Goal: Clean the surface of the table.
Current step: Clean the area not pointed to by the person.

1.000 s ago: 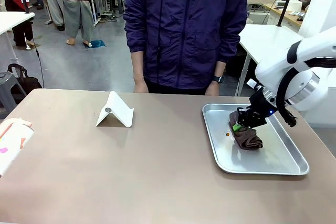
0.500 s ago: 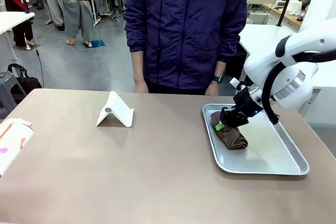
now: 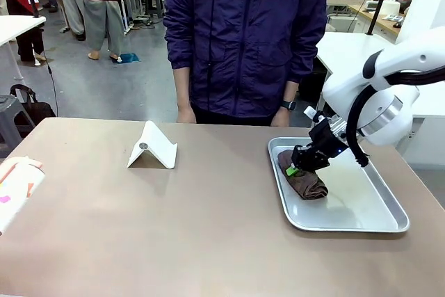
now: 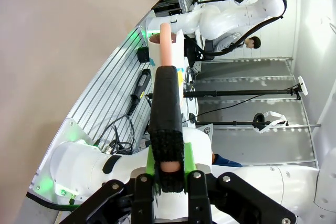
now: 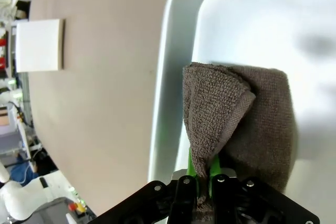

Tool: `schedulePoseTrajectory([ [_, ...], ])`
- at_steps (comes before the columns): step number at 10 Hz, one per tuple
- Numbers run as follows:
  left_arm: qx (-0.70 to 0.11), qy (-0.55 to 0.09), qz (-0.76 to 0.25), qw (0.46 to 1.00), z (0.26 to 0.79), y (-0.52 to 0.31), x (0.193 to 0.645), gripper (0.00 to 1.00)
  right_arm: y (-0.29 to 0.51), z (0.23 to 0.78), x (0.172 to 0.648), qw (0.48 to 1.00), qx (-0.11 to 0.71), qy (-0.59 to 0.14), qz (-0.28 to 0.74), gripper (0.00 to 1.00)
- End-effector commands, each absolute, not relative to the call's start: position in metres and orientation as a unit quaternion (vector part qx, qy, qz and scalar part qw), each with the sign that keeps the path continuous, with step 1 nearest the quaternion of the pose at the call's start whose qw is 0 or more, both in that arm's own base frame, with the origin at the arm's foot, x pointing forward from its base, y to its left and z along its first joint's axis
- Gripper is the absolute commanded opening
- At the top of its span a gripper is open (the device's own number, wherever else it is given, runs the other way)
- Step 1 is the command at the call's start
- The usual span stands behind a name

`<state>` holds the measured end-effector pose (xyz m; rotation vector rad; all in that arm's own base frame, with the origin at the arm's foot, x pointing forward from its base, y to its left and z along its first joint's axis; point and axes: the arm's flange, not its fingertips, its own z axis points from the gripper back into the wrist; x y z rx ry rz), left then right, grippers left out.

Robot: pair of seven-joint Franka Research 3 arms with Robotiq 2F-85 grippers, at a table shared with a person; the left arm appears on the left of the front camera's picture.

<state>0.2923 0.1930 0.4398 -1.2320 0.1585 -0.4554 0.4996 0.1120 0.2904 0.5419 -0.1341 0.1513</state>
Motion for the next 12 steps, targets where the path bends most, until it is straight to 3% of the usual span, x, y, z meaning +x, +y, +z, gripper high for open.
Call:
schedulePoseTrajectory([
  [1,-0.573,0.076,-0.206,0.789,0.444,0.195,0.292,0.22,0.093,0.291,0.501,0.968,0.231,-0.082,0.057,0.08],
  [5,-0.573,0.076,-0.206,0.789,0.444,0.195,0.292,0.22,0.041,0.295,0.496,0.976,0.197,-0.089,-0.003,0.08],
  [8,-0.573,0.076,-0.206,0.789,0.444,0.195,0.292,0.22,-0.005,0.306,0.481,0.963,0.235,-0.118,-0.065,0.08],
  [10,-0.573,0.076,-0.206,0.789,0.444,0.195,0.292,0.22,-0.020,0.325,0.467,0.932,0.316,-0.156,-0.079,0.08],
  [12,-0.573,0.076,-0.206,0.789,0.444,0.195,0.292,0.22,-0.004,0.343,0.461,0.869,0.454,-0.185,-0.064,0.08],
])
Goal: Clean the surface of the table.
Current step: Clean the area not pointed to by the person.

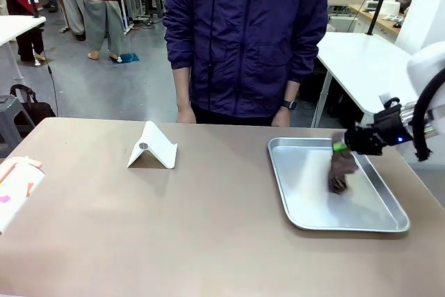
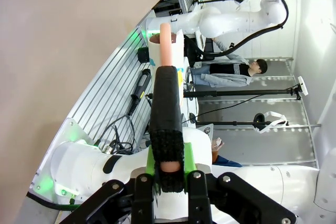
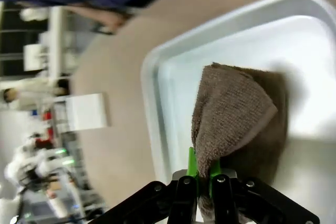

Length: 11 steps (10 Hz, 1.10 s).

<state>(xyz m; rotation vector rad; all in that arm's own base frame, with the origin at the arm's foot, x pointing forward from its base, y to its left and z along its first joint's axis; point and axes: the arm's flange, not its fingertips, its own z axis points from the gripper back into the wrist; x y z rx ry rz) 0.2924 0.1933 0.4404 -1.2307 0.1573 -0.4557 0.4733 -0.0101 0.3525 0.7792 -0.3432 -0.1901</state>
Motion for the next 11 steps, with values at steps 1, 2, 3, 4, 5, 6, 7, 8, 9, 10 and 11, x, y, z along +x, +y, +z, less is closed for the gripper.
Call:
schedulePoseTrajectory([
  [1,-0.573,0.076,-0.206,0.789,0.444,0.195,0.292,0.22,0.002,0.354,0.460,0.826,0.530,-0.181,-0.067,0.08],
  [2,-0.573,0.076,-0.206,0.789,0.444,0.195,0.292,0.22,0.005,0.362,0.459,0.787,0.588,-0.159,-0.092,0.08],
  [3,-0.573,0.076,-0.206,0.789,0.444,0.195,0.292,0.22,0.005,0.369,0.457,0.752,0.639,-0.114,-0.117,0.08],
  [4,-0.573,0.076,-0.206,0.789,0.444,0.195,0.292,0.22,0.004,0.378,0.449,0.713,0.689,-0.076,-0.109,0.08],
  [5,-0.573,0.076,-0.206,0.789,0.444,0.195,0.292,0.22,0.000,0.391,0.435,0.684,0.721,-0.056,-0.097,0.08],
  [6,-0.573,0.076,-0.206,0.789,0.444,0.195,0.292,0.22,-0.004,0.404,0.420,0.678,0.728,-0.052,-0.090,0.08],
  [7,-0.573,0.076,-0.206,0.789,0.444,0.195,0.292,0.22,-0.009,0.413,0.403,0.698,0.708,-0.066,-0.085,0.08],
  [8,-0.573,0.076,-0.206,0.789,0.444,0.195,0.292,0.22,-0.017,0.422,0.385,0.709,0.698,-0.083,-0.054,0.08],
  [9,-0.573,0.076,-0.206,0.789,0.444,0.195,0.292,0.22,-0.025,0.426,0.367,0.725,0.679,-0.108,-0.029,0.08],
  [10,-0.573,0.076,-0.206,0.789,0.444,0.195,0.292,0.22,-0.031,0.425,0.358,0.731,0.673,-0.112,-0.010,0.08],
  [11,-0.573,0.076,-0.206,0.789,0.444,0.195,0.292,0.22,-0.017,0.416,0.391,0.707,0.701,-0.080,-0.050,0.08],
])
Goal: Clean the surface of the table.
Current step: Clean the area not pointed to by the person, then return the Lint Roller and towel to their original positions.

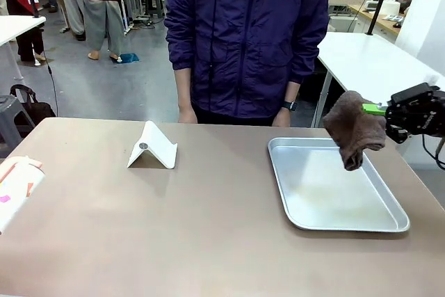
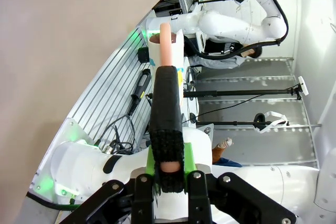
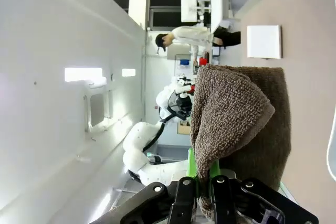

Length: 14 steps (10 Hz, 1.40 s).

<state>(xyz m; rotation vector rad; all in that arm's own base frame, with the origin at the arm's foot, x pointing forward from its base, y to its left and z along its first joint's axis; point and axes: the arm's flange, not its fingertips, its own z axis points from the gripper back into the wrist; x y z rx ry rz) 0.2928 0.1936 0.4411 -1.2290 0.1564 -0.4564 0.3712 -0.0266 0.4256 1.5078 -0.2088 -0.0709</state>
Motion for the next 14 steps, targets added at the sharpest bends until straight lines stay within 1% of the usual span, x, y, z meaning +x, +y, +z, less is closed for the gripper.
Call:
schedulePoseTrajectory([
  [1,-0.573,0.076,-0.206,0.789,0.4439,0.1946,0.2916,0.22,-0.0174,0.4162,0.3908,0.707,0.701,-0.080,-0.050,0.08],
  [14,-0.573,0.076,-0.206,0.789,0.4439,0.1946,0.2916,0.22,-0.0174,0.4162,0.3908,0.707,0.701,-0.080,-0.050,0.08],
])
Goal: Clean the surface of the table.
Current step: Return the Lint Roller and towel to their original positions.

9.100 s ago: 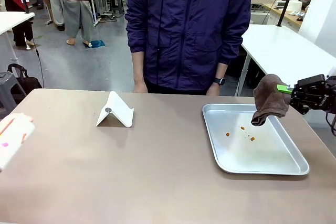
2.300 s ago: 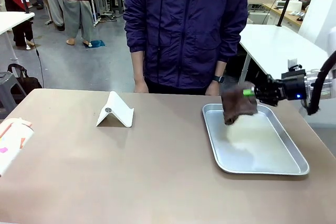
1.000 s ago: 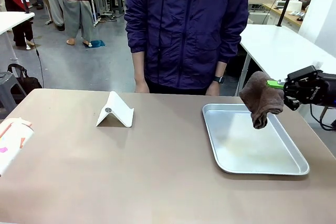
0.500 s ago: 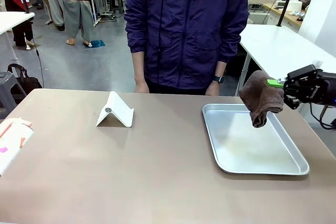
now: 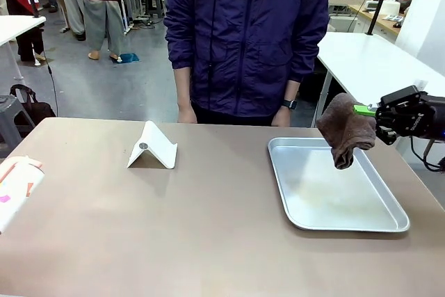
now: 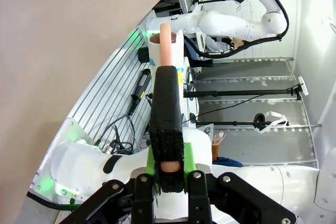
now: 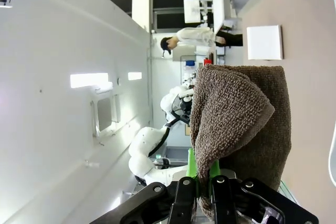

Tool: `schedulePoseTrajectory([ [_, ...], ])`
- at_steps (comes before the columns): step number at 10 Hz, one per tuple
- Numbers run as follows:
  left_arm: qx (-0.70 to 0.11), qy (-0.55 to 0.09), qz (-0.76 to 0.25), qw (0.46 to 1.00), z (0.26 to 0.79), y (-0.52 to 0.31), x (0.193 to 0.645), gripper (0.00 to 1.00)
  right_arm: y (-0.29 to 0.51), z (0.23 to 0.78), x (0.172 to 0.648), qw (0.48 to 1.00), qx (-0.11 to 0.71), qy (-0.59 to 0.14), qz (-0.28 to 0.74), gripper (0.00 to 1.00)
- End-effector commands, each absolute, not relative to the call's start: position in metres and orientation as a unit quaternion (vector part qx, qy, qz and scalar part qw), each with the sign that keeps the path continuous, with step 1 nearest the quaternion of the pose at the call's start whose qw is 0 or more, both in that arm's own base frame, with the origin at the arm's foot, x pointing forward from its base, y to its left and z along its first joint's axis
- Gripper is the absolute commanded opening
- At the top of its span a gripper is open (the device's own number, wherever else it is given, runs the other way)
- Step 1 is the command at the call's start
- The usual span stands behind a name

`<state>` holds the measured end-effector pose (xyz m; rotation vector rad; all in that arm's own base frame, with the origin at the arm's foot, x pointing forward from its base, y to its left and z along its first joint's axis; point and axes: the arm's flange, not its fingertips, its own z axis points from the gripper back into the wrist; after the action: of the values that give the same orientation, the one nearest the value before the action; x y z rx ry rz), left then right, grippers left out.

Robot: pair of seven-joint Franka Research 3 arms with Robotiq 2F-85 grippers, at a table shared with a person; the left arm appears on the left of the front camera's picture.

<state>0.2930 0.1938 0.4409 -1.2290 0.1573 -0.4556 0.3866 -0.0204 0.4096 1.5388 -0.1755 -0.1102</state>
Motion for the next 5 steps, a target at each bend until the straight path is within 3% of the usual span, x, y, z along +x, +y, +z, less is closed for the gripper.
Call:
schedulePoseTrajectory([
  [1,-0.573,0.076,-0.206,0.789,0.4439,0.1946,0.2916,0.22,-0.0174,0.4162,0.3908,0.707,0.701,-0.080,-0.050,0.08],
  [5,-0.571,0.073,-0.212,0.790,0.4409,0.1938,0.2930,0.22,-0.0204,0.4097,0.3866,0.713,0.694,-0.079,-0.050,0.08],
])
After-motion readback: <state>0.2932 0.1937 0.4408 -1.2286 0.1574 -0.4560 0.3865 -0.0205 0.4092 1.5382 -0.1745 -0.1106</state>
